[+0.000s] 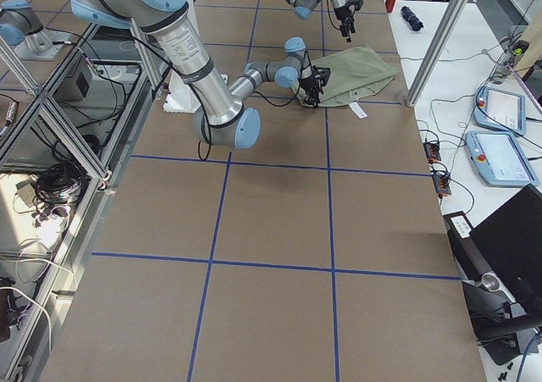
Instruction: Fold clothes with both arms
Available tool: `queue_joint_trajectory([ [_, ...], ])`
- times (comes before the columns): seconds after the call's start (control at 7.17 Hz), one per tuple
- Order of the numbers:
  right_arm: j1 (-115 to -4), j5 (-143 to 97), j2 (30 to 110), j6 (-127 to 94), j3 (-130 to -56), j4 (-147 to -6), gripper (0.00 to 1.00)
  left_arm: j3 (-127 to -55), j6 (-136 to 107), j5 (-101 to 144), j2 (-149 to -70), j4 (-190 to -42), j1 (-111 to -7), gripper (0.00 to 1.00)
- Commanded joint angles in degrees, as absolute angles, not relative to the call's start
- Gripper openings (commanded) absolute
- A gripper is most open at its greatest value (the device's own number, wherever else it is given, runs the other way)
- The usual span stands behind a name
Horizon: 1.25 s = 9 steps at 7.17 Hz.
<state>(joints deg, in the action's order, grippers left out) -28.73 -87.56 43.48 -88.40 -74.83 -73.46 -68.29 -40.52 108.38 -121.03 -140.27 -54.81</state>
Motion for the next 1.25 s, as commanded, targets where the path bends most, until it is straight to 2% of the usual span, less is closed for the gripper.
queue_joint_trajectory([
  [0.0,-28.65,-87.54,43.51,-88.59,-74.79,-73.48,0.0,-68.29,-40.52,108.46,-121.03,-140.27,-54.76,1.0],
  [0.28,-28.65,-87.71,43.42,-88.51,-75.23,-73.65,0.0,-68.29,-40.52,108.46,-121.03,-140.27,-54.76,1.0],
  [0.56,-28.65,-87.89,44.38,-89.03,-79.08,-74.96,0.0,-68.38,-40.6,108.37,-121.03,-140.27,-54.67,1.0],
  [0.7,-26.48,-87.37,46.47,-89.99,-85.98,-80.63,0.0,-68.29,-40.61,108.37,-121.03,-140.27,-54.67,1.0],
  [0.98,-16.32,-79.5,55.59,-95.68,-105.64,-91.19,0.0,-68.47,-40.61,108.46,-121.03,-140.27,-54.58,1.0],
  [1.12,-12.08,-76.06,57.55,-98.58,-111.04,-95.41,0.0,-68.47,-40.61,108.46,-121.03,-140.27,-54.58,1.0],
])
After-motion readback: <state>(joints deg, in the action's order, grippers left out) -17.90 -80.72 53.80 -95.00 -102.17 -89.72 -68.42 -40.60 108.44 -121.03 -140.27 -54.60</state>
